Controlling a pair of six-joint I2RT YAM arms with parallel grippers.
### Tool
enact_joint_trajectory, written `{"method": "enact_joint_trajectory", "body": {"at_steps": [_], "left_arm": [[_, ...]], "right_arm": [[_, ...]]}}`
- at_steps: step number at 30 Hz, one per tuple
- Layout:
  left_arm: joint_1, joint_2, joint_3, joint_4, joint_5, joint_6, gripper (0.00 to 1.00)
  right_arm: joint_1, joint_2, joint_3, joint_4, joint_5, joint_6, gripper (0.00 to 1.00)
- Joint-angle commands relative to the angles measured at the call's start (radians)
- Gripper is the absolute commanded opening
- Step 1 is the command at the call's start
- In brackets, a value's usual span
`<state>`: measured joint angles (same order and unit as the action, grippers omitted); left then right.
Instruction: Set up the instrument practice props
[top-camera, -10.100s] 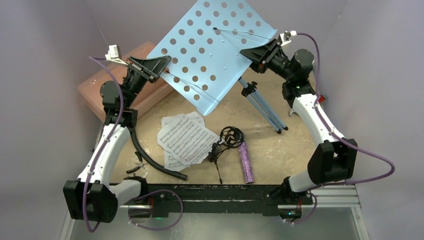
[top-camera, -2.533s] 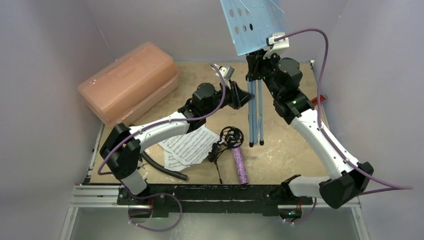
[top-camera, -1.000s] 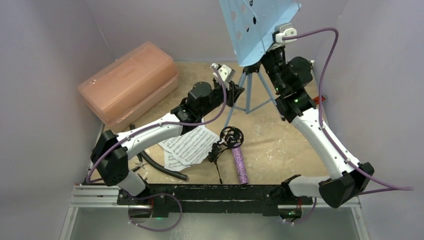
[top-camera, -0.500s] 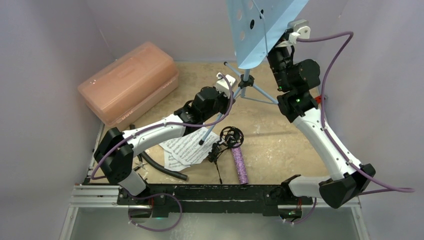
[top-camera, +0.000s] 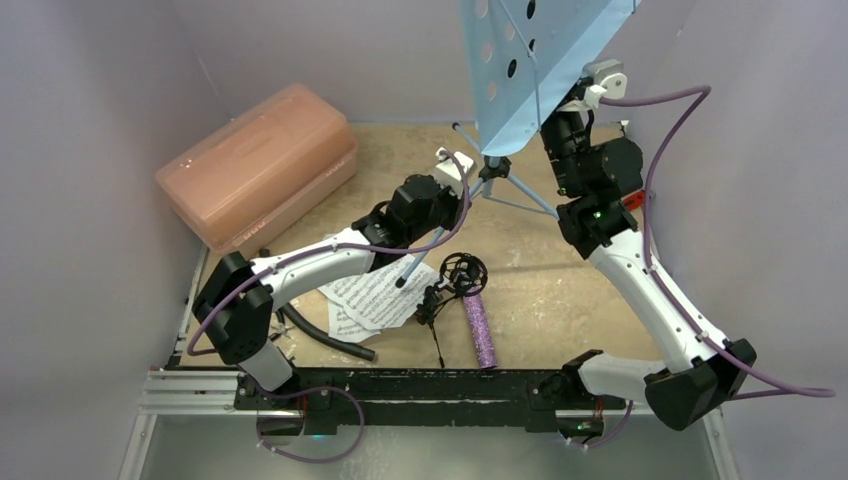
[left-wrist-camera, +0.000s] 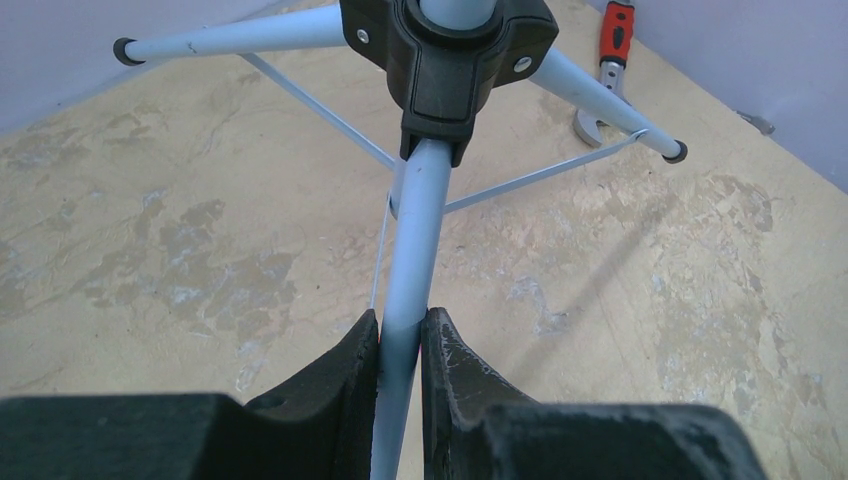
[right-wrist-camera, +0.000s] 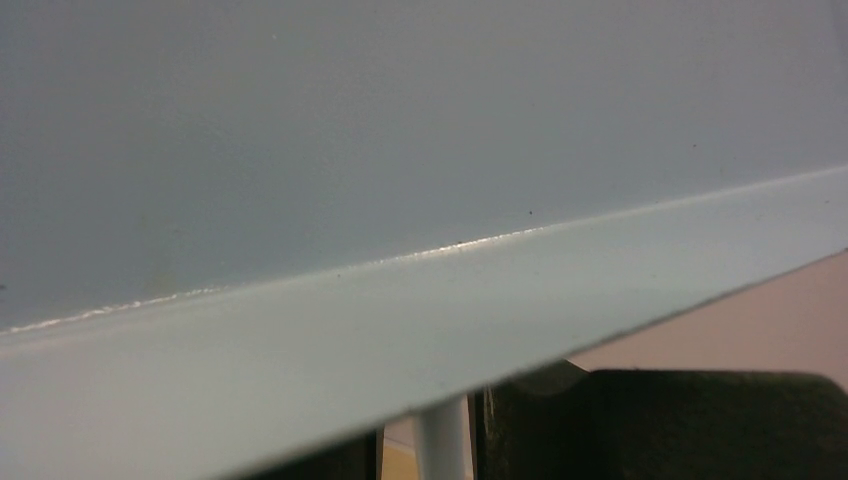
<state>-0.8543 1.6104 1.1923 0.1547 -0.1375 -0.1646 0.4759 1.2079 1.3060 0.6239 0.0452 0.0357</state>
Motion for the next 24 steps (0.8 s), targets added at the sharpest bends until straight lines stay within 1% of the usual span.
{"method": "enact_joint_trajectory", "body": {"at_steps": [1,6,11,14,24], "left_arm": [[0.044,0.025,0.045,0.156,-0.035,-0.032,0.00],[0.069,0.071,0.098,0.192,0.023,-0.041,0.00],[0.097,0.121,0.167,0.196,0.076,-0.040,0.00],[0.114,0.152,0.206,0.197,0.128,-0.029,0.00],[0.131,0.259,0.346,0.183,0.231,0.016,0.00]], "right_arm": [[0.006,-0.091,0.034,0.240,0.021,0.028,0.00],[0.005,-0.097,0.001,0.214,0.030,0.018,0.00],[0.006,-0.101,-0.018,0.186,0.107,0.038,0.00],[0.006,-0.116,-0.043,0.205,0.153,0.019,0.00],[0.006,-0.158,-0.117,0.191,0.215,0.002,0.00]]}}
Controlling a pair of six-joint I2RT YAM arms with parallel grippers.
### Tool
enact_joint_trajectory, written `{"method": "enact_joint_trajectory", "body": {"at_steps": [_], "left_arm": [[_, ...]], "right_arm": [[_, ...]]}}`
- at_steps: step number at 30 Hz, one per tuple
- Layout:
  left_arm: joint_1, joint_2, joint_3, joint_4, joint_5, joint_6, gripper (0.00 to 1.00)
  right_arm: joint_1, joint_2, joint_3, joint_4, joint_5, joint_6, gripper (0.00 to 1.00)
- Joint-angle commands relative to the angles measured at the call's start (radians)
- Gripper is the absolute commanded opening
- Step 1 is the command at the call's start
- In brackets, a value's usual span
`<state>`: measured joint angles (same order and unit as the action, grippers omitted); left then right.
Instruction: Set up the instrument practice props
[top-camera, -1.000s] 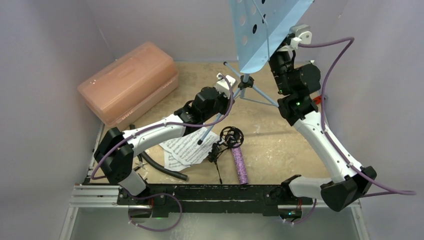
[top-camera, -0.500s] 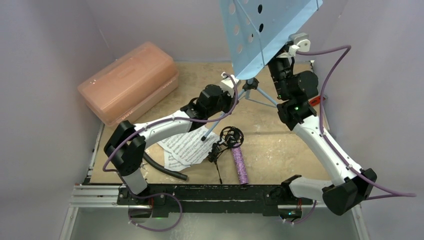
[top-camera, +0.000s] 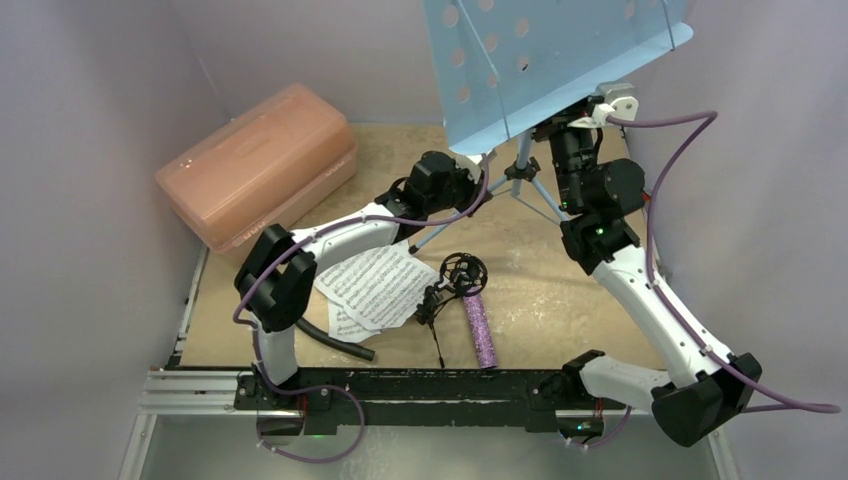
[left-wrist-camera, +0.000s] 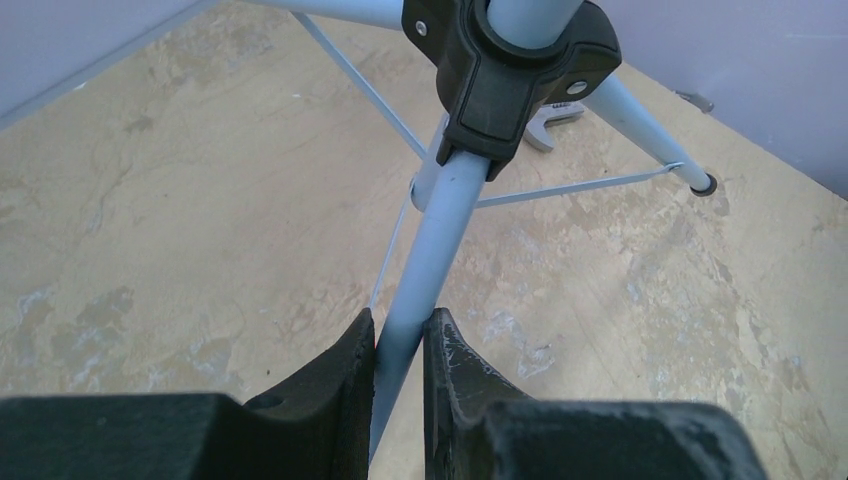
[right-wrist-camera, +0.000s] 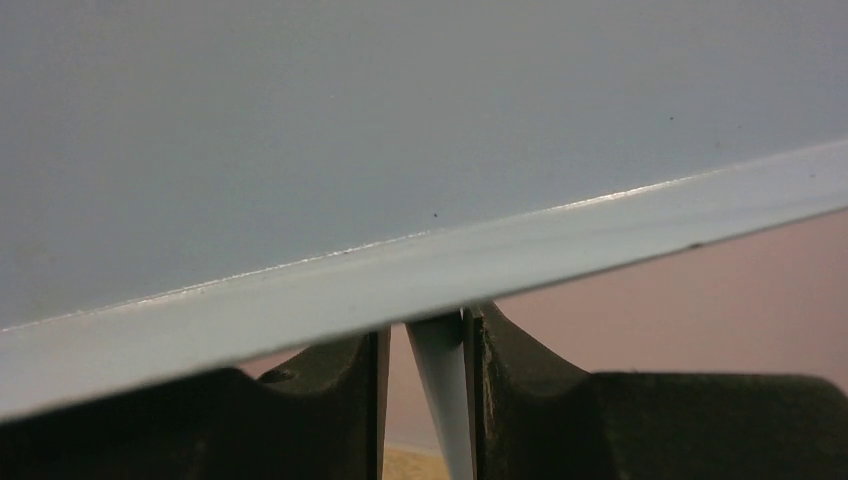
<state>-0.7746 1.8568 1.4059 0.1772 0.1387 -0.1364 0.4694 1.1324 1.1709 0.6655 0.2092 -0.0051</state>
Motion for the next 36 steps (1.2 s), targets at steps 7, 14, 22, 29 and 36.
{"method": "enact_joint_trajectory", "body": {"at_steps": [7,14,22,29,36], "left_arm": [[0.068,0.088,0.210,0.153,-0.026,-0.015,0.00],[0.091,0.145,0.286,0.104,-0.001,0.018,0.00],[0.091,0.142,0.264,0.085,0.014,0.070,0.00],[0.092,0.147,0.261,0.099,0.072,0.085,0.00],[0.091,0.147,0.255,0.083,0.108,0.116,0.00]], "right_arm": [[0.012,-0.093,-0.040,0.135,0.101,0.047,0.00],[0.012,-0.100,-0.111,0.122,0.158,0.081,0.00],[0.012,-0.116,-0.165,0.064,0.228,0.106,0.00],[0.012,-0.129,-0.195,-0.010,0.286,0.133,0.19],[0.012,-0.155,-0.229,-0.062,0.292,0.150,0.34]]}}
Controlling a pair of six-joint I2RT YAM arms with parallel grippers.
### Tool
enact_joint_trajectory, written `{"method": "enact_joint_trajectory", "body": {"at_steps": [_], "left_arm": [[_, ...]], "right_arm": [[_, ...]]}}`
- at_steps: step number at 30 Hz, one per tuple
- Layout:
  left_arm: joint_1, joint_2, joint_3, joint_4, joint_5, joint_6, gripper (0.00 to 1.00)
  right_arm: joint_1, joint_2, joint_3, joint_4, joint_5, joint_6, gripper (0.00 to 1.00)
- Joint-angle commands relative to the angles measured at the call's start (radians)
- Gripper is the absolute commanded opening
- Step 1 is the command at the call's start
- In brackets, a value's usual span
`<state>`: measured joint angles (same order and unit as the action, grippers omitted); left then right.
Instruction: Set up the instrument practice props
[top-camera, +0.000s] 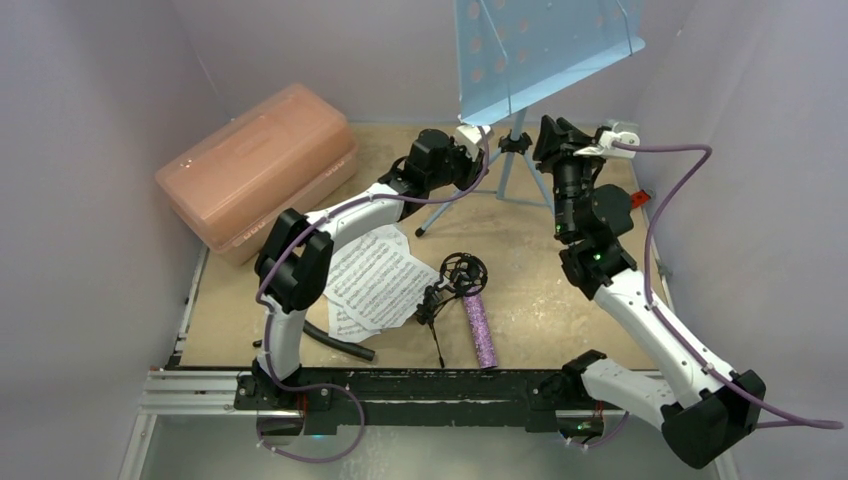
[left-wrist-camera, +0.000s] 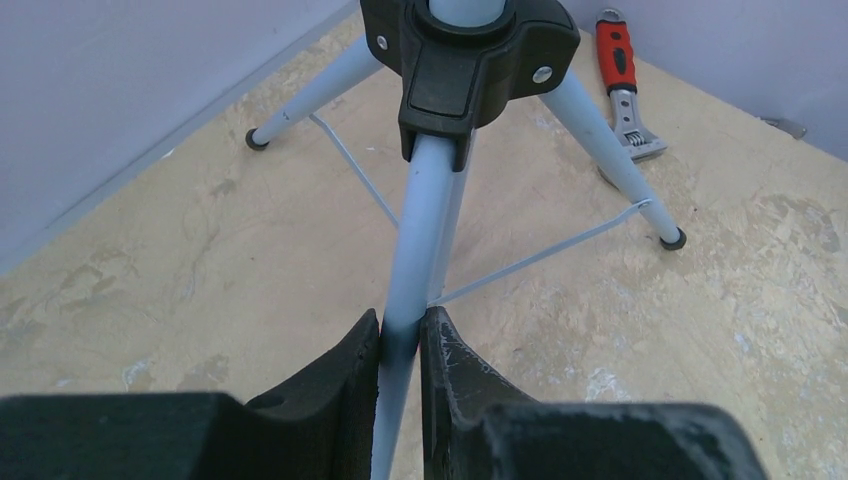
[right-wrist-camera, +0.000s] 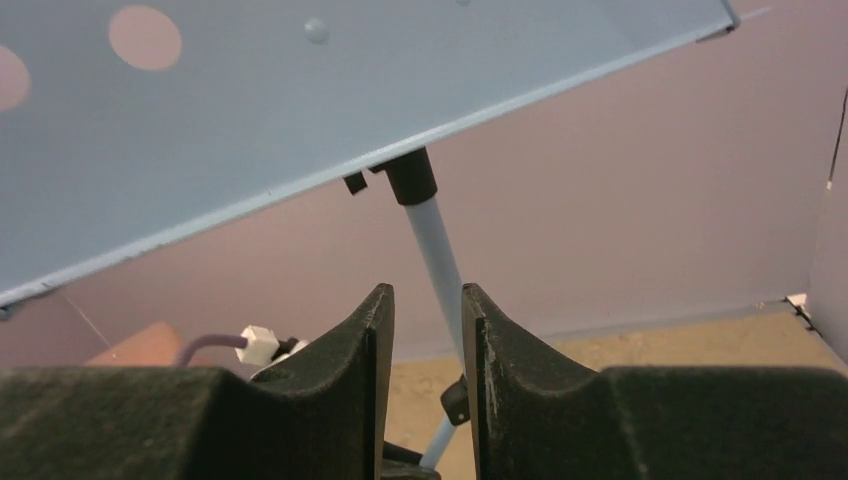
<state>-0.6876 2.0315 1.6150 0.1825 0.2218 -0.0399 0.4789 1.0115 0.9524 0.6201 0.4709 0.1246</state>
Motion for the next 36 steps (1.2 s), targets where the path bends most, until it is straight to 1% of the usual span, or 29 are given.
{"method": "enact_joint_trajectory", "body": {"at_steps": [1,5,6,10,12,14,16,20,21,22,23,25,28,31,32,36], "left_arm": [[0.005,-0.029,0.045,0.074,0.027,0.024,0.00],[0.004,-0.045,0.035,0.072,0.038,0.035,0.00],[0.005,-0.052,0.030,0.074,0.040,0.035,0.02],[0.004,-0.097,-0.006,0.101,0.027,0.032,0.31],[0.005,-0.124,-0.037,0.130,0.018,0.015,0.40],[0.005,-0.152,-0.072,0.160,0.012,-0.002,0.46],[0.004,-0.180,-0.108,0.191,0.006,-0.026,0.50],[0.005,-0.243,-0.180,0.220,-0.016,-0.067,0.55],[0.005,-0.258,-0.197,0.221,-0.024,-0.074,0.57],[0.005,-0.272,-0.213,0.219,-0.035,-0.080,0.58],[0.004,-0.289,-0.229,0.211,-0.053,-0.092,0.66],[0.005,-0.315,-0.252,0.184,-0.087,-0.106,0.71],[0.006,-0.350,-0.284,0.134,-0.117,-0.111,0.72],[0.008,-0.381,-0.327,0.105,-0.122,-0.117,0.72],[0.008,-0.389,-0.341,0.099,-0.122,-0.121,0.72],[0.007,-0.409,-0.390,0.079,-0.109,-0.134,0.72]], "right_arm": [[0.003,-0.041,-0.017,-0.023,0.032,0.021,0.35],[0.003,-0.068,-0.052,-0.050,0.034,0.018,0.40],[0.003,-0.074,-0.060,-0.060,0.032,0.017,0.41],[0.002,-0.092,-0.072,-0.138,0.002,0.013,0.51],[0.002,-0.099,-0.074,-0.174,-0.026,0.011,0.54],[0.001,-0.106,-0.081,-0.200,-0.053,0.009,0.59],[0.001,-0.110,-0.089,-0.220,-0.087,0.005,0.68],[0.000,-0.102,-0.088,-0.262,-0.166,0.000,0.92],[-0.002,-0.096,-0.085,-0.271,-0.182,0.003,0.96],[-0.006,-0.089,-0.081,-0.283,-0.200,0.007,0.97],[-0.011,-0.081,-0.075,-0.296,-0.216,0.016,0.98],[-0.028,-0.059,-0.057,-0.326,-0.253,0.037,0.98],[-0.084,-0.016,-0.019,-0.389,-0.353,0.093,0.98],[-0.188,0.035,0.033,-0.444,-0.495,0.160,0.98],[-0.200,0.052,0.042,-0.459,-0.508,0.166,0.98],[-0.228,0.080,0.072,-0.498,-0.475,0.177,0.98]]}}
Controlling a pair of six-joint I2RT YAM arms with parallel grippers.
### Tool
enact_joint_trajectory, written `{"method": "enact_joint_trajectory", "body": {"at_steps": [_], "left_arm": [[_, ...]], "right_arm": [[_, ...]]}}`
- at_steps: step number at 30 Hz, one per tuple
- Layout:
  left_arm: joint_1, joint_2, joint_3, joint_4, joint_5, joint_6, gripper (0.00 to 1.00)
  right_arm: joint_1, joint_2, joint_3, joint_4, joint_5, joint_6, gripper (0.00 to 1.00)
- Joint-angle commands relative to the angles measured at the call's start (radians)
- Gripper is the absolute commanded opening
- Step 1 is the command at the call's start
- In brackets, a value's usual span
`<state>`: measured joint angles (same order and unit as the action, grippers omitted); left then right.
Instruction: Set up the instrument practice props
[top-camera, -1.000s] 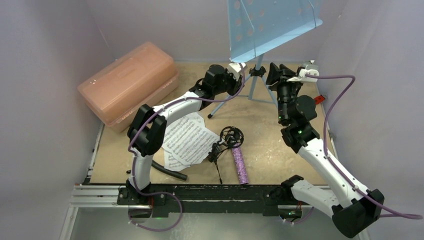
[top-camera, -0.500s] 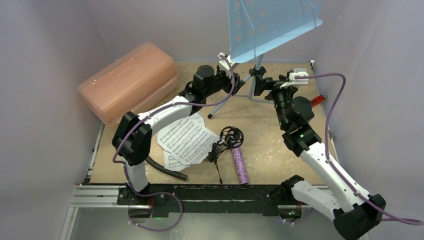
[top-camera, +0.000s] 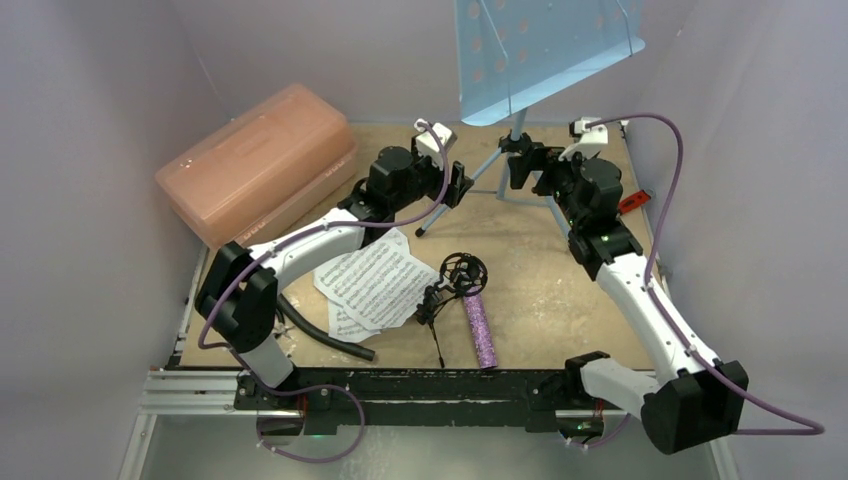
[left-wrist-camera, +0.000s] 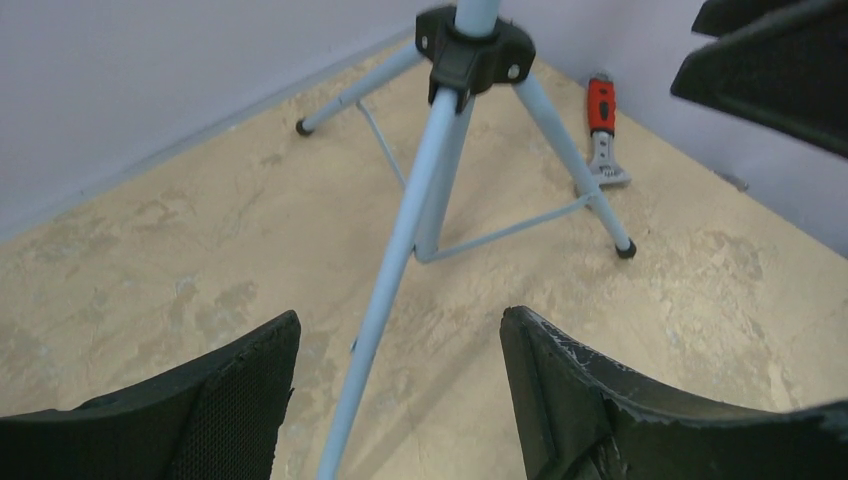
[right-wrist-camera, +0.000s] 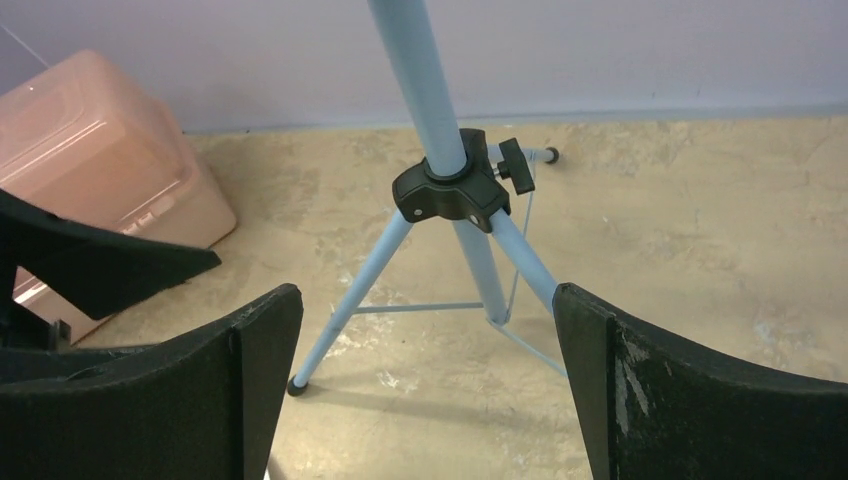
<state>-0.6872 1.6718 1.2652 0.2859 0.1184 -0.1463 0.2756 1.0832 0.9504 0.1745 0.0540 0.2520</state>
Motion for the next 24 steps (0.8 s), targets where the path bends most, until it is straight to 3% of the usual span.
{"method": "enact_joint_trajectory", "body": {"at_steps": [1,8,16,24], "left_arm": [[0.008,-0.052,-0.050,-0.025,0.000,-0.030,0.71],[0.005,-0.034,-0.083,0.022,-0.006,-0.047,0.70],[0.005,0.025,-0.067,0.108,0.013,-0.016,0.70],[0.006,0.104,-0.029,0.143,0.019,0.002,0.68]], "right_arm": [[-0.034,0.022,0.087,-0.071,-0.057,0.053,0.98],[-0.073,0.134,0.157,-0.133,-0.057,0.050,0.98],[-0.105,0.273,0.271,-0.257,-0.156,0.009,0.97],[-0.137,0.290,0.206,-0.211,-0.294,-0.035,0.95]]}}
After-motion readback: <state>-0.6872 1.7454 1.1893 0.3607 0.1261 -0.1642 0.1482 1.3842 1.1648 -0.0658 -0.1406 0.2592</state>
